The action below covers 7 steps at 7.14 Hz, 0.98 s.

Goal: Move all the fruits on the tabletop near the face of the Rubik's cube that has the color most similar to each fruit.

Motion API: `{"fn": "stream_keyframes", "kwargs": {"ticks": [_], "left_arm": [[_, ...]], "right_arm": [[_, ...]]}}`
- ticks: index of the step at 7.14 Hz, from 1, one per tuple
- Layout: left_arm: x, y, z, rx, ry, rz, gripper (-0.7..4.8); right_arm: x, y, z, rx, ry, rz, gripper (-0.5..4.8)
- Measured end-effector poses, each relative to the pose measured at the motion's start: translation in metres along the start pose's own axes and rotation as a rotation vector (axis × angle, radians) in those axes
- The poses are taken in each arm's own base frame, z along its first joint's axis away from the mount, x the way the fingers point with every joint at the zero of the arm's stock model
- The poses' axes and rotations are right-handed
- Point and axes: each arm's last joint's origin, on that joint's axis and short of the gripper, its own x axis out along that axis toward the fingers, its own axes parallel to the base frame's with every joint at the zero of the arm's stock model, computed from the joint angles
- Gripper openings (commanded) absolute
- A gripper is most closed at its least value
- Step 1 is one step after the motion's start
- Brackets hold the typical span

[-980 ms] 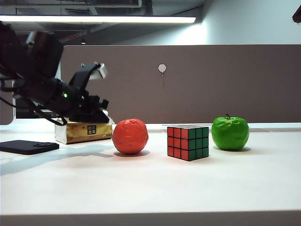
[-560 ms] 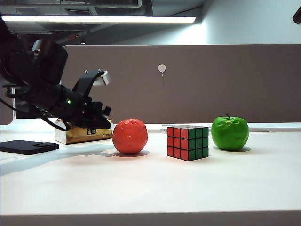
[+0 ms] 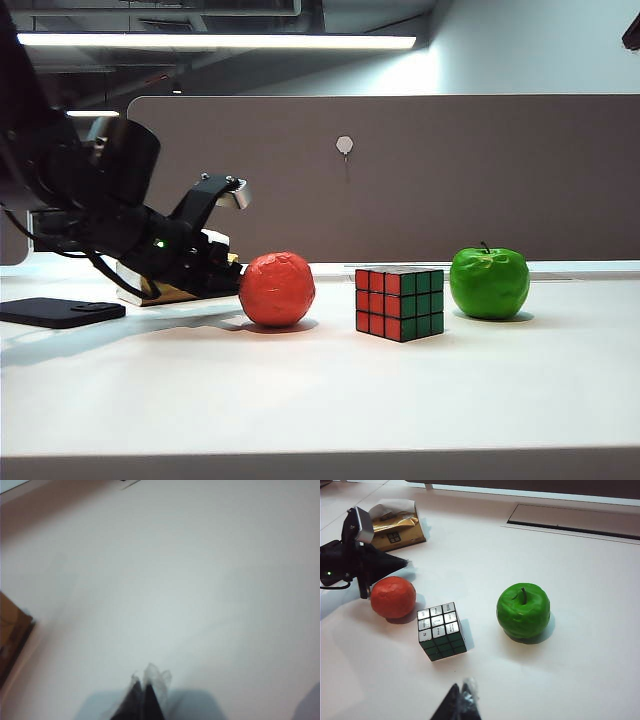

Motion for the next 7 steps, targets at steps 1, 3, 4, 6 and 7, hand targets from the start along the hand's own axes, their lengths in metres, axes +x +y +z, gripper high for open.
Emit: {"fn": "stream_keyframes", "kwargs": {"ticks": [1,3,4,6,7], "left_arm": [[0.007,0.002,0.001,0.003,-0.011,-0.016,-0.05],[0.017,0.006,0.011,0.012,-0.036,-0.035,-0.05],[0.017,0.005,0.011,0.007,-0.041,-0.054,-0.05],[0.007,-0.013,0.022,-0.104,-0.006,-0.338,-0.05],[0.005,-0.013,0.024,-0.106,-0.001,-0.340,-0.05]], "right_arm": [[0.000,0.000,0.000,0.001,0.002,0.000,0.00],[0.000,0.000,-0.003,0.008,0.024,0.000,0.00],[0.000,0.000,-0.003,0.008,0.026,0.000,0.00],[0.000,0.000,-0.003,0.008,0.026,0.000,0.00],[0.000,0.000,-0.003,0.008,0.026,0.000,0.00]]}}
